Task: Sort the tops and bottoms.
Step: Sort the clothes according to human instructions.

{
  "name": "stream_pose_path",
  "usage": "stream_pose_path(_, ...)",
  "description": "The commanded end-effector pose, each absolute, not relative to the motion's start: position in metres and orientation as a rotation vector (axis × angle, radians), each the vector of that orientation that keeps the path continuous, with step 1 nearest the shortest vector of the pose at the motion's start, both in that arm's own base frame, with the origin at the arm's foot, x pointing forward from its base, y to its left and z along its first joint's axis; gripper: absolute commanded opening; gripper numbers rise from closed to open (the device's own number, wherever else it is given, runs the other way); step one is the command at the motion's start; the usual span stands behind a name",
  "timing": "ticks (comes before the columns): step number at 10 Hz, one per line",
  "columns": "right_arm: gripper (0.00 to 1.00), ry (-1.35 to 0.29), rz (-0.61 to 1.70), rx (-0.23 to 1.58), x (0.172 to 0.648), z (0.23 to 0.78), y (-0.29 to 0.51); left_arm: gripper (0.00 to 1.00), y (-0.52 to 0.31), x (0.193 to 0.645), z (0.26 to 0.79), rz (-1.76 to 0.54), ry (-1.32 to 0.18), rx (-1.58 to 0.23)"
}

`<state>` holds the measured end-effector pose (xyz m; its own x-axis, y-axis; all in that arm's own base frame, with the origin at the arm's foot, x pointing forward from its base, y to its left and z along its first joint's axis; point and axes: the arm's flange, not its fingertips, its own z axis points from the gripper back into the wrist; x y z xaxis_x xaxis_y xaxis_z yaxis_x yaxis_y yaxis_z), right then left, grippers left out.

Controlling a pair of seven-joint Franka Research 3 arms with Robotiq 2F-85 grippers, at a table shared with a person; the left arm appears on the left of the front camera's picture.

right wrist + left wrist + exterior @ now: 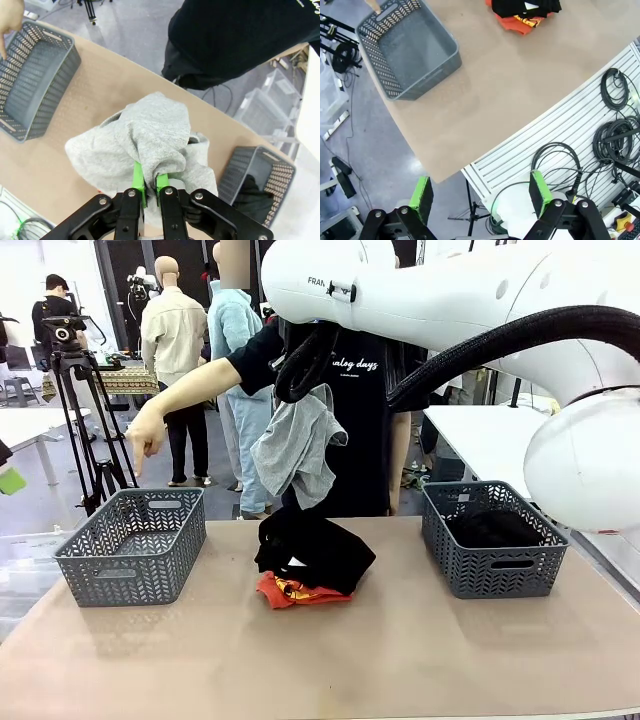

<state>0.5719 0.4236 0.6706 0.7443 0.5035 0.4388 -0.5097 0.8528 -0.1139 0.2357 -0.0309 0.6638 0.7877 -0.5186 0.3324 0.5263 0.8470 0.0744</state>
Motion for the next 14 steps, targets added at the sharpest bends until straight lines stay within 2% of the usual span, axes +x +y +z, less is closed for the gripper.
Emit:
stream_pose_path(1, 0.00, -0.648, 0.681, 0.204, 0.577, 0.672, 0.456, 1.00, -0.031, 0.237, 0.666, -0.571, -0.349, -0.020)
stream_pose_path(3, 0.00, -0.814, 0.810, 0.558, 0.586, 0.675, 0.531, 1.00, -0.031, 0.237, 0.666, -0.571, -0.349, -0.020)
stream_pose_path(4, 0.00, -0.837, 0.819, 0.603, 0.590, 0.673, 0.557, 1.00, -0.031, 0.237, 0.666, -0.571, -0.349, -0.020)
stream_pose_path(7, 0.00, -0.777, 0.833, 0.702, 0.610, 0.637, 0.620, 1.00, -0.031, 0.237, 0.666, -0.571, -0.349, -0.020)
stream_pose_path(8, 0.00, -0.702, 0.851, 0.711, 0.611, 0.622, 0.631, 1.00, -0.031, 0.237, 0.666, -0.571, -0.349, -0.020)
stream_pose_path(9, 0.00, -0.815, 0.817, 0.668, 0.557, 0.614, 0.580, 1.00, -0.031, 0.237, 0.666, -0.571, -0.349, -0.020)
stream_pose_path(12, 0.00, -0.815, 0.817, 0.668, 0.557, 0.614, 0.580, 1.00, -0.031, 0.237, 0.666, -0.571, -0.349, -0.020)
stream_pose_path(14, 0.00, -0.849, 0.784, 0.701, 0.562, 0.592, 0.584, 1.00, -0.031, 0.237, 0.666, -0.571, -0.349, -0.020)
